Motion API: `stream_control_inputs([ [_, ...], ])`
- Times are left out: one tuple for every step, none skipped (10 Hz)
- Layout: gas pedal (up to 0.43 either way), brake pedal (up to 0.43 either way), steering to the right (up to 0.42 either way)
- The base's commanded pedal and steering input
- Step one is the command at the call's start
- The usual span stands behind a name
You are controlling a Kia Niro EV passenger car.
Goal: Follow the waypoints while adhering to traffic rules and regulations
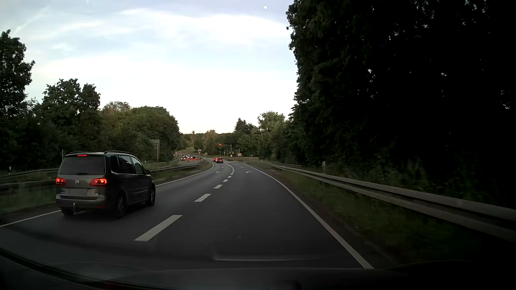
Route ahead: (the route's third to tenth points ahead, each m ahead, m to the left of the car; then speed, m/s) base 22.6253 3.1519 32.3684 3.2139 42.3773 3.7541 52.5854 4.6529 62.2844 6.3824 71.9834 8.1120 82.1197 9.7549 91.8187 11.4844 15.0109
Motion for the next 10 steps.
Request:
stream_control_inputs([
  [0.000, 0.122, -0.001],
  [0.000, 0.122, -0.001],
  [0.000, 0.116, -0.001],
  [0.000, 0.110, -0.001],
  [0.000, 0.104, -0.001],
  [0.000, 0.091, -0.001],
  [0.000, 0.091, -0.001],
  [0.000, 0.091, -0.001],
  [0.000, 0.091, -0.001],
  [0.000, 0.091, -0.002],
])
